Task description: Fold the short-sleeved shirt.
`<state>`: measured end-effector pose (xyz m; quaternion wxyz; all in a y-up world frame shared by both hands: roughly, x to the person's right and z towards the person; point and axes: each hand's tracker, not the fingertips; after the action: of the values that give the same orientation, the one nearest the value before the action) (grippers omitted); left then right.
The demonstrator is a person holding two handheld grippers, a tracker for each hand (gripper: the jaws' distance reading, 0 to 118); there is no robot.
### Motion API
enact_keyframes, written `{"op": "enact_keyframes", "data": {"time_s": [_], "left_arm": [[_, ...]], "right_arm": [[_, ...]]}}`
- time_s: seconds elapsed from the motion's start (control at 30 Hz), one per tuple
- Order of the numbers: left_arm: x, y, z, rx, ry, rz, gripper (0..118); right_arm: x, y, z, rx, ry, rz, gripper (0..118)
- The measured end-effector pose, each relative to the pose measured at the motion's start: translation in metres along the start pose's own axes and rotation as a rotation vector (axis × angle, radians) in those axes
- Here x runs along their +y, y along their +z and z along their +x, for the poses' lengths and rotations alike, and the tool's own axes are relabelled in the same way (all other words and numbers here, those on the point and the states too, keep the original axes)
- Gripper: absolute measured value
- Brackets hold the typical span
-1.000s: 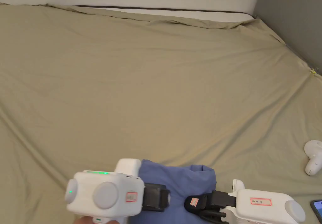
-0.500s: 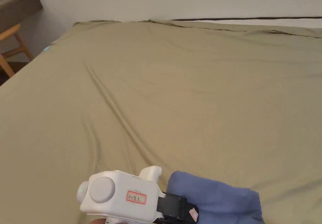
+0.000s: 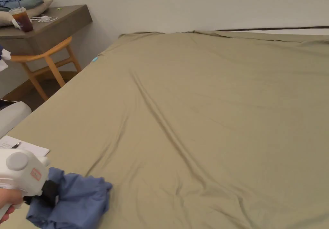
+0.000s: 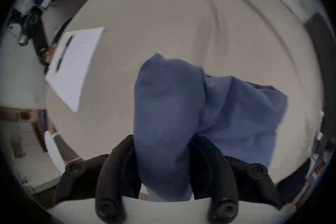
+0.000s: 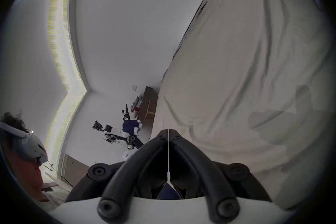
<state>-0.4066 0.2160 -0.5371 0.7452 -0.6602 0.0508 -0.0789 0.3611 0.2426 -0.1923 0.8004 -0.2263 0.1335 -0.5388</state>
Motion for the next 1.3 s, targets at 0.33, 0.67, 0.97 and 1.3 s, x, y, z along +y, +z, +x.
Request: {"op": "enact_keyframes", "data": {"time_s": [0.33, 0.67, 0.97, 1.3], "left_arm": [[-0.019, 0.036, 0.039, 0.192, -0.118, 0.141, 110], [-0.077, 0.227, 0.227, -0.296, -0.208, 0.823, 109], [-0.117, 0.327, 0.356, -0.339, -0.085, 1.268, 16], [-0.136, 0.363, 0.377, -0.335, -0.103, 1.293, 16]], "right_arm": [[0.014, 0.015, -0.050, -0.043, 0.198, 0.021, 3], [0.069, -0.007, -0.179, -0.547, 0.824, 0.198, 3], [0.077, -0.023, -0.232, -0.726, 0.962, 0.485, 3], [0.059, -0.011, -0.230, -0.736, 0.980, 0.456, 3]]}}
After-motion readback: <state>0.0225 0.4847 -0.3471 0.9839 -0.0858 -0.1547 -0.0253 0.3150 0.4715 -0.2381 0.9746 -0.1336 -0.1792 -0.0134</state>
